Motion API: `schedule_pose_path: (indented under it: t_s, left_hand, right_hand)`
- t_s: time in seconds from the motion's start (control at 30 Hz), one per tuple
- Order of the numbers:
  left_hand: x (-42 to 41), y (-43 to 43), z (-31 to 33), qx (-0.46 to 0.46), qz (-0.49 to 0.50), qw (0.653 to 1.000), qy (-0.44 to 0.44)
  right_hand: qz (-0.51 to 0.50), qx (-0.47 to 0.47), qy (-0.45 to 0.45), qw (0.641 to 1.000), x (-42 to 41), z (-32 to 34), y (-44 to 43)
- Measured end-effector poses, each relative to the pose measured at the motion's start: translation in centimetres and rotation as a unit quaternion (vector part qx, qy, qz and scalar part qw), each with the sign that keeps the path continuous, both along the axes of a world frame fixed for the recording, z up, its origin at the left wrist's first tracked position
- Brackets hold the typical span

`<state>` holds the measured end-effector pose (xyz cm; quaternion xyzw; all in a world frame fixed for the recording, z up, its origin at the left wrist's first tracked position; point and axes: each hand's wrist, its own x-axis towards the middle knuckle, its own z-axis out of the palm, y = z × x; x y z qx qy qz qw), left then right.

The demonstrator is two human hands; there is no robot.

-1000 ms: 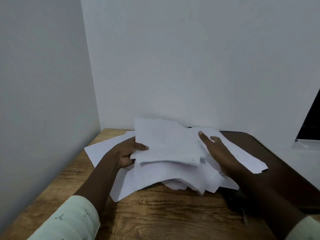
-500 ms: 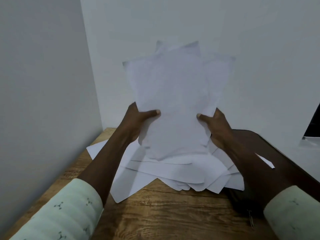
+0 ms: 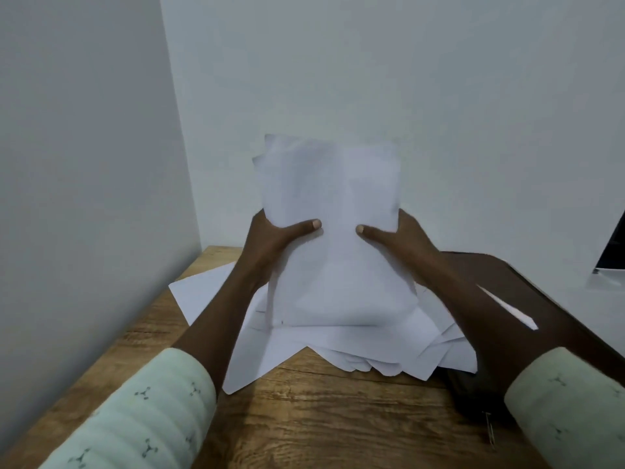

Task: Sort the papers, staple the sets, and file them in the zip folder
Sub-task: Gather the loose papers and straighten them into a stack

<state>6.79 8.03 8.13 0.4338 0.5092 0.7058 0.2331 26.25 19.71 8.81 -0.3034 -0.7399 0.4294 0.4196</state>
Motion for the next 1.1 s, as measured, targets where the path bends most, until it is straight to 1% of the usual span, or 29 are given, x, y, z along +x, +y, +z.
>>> schedule_pose_path:
  t_s: [0.03,0.07,0.13,0.17,0.2,0.23,0.27,0.3,0.37,0.4,0.43,0.5,0.53,0.57,0.67,0.7,0.73,0.8,0.9,0.97,1.03,1.1]
  left_hand:
    - [0.1,-0.1,-0.3,0.002,-0.004,1.000,-0.016]
    - [-0.1,-0.1,-0.3,0.010,-0.018,0.999,-0.034]
    - [-1.1,-0.3,0.4,0.011,-0.062,0.996,-0.057]
    - [-1.5,-0.5,0.9,-0.005,-0.082,0.995,-0.055]
    - [-1.7,-0.6,1.3,-0.026,-0.092,0.994,-0.046]
    - [-2.0,-0.6,1.6,-0.040,-0.084,0.995,-0.039]
    - [-2.3,-0.7,1.6,-0.043,-0.064,0.996,-0.044]
    - [-3.0,-0.9,1.5,-0.042,-0.042,0.996,-0.065]
    - [-5.2,-1.6,0.8,-0.074,-0.016,0.991,-0.114]
    - [-6.6,-2.2,0.2,-0.125,-0.004,0.984,-0.123]
    - [-7.8,-2.9,-0.4,-0.195,0.007,0.973,-0.126]
    - [-9.5,-4.4,-2.1,-0.317,0.014,0.939,-0.130]
    - [-9.9,-5.0,-2.7,-0.352,0.018,0.926,-0.136]
    - [-9.9,-5.4,-3.3,-0.371,0.023,0.917,-0.143]
    - [-10.4,-5.3,-4.7,-0.373,0.026,0.909,-0.184]
    - [-10.5,-5.0,-5.0,-0.375,0.028,0.909,-0.182]
    - [-10.7,-4.5,-5.2,-0.381,0.025,0.909,-0.168]
    - [-10.5,-3.8,-5.2,-0.403,0.018,0.909,-0.105]
    - [-10.3,-3.0,-5.1,-0.408,0.018,0.912,-0.039]
    - [-10.6,-2.8,-5.5,-0.398,0.013,0.917,-0.032]
    - [-11.3,-2.7,-6.2,-0.385,0.020,0.922,-0.043]
    - [-11.4,-2.7,-6.6,-0.371,0.018,0.927,-0.047]
  right_hand:
    - [-0.026,0.026,-0.012,0.999,-0.3,0.0,0.0]
    - [-0.045,0.040,0.007,0.998,-0.5,0.4,-0.2]
    - [-0.050,0.043,0.102,0.993,-0.7,2.1,-0.2]
    - [-0.025,0.026,0.149,0.988,-0.8,3.1,-0.3]
    - [0.011,0.003,0.178,0.984,-0.9,4.1,-0.4]
    - [0.043,-0.025,0.180,0.982,-1.2,4.5,-0.1]
    - [0.064,-0.055,0.158,0.984,-1.5,4.6,0.2]
    - [0.063,-0.082,0.114,0.988,-1.7,4.1,0.9]
    - [0.015,-0.119,0.019,0.993,-1.3,2.2,2.1]
    - [-0.035,-0.125,-0.029,0.991,-0.8,0.8,2.7]
    - [-0.089,-0.116,-0.093,0.985,-0.1,-0.8,3.4]
    - [-0.159,-0.069,-0.259,0.950,1.3,-3.7,4.4]
    - [-0.169,-0.042,-0.321,0.931,1.7,-4.9,4.7]
    - [-0.177,-0.025,-0.359,0.916,1.9,-5.9,5.1]
    - [-0.205,0.004,-0.410,0.889,1.9,-6.8,5.5]
    - [-0.213,0.016,-0.421,0.881,1.7,-6.8,5.5]
    - [-0.221,0.033,-0.432,0.874,1.3,-6.8,5.6]
    - [-0.238,0.063,-0.452,0.857,0.5,-6.5,5.6]
    - [-0.245,0.077,-0.465,0.847,-0.9,-6.4,5.9]
    - [-0.243,0.097,-0.483,0.836,-1.8,-6.3,5.8]
    - [-0.230,0.130,-0.510,0.819,-2.7,-6.1,5.6]
    - [-0.210,0.134,-0.516,0.819,-3.6,-6.1,5.5]
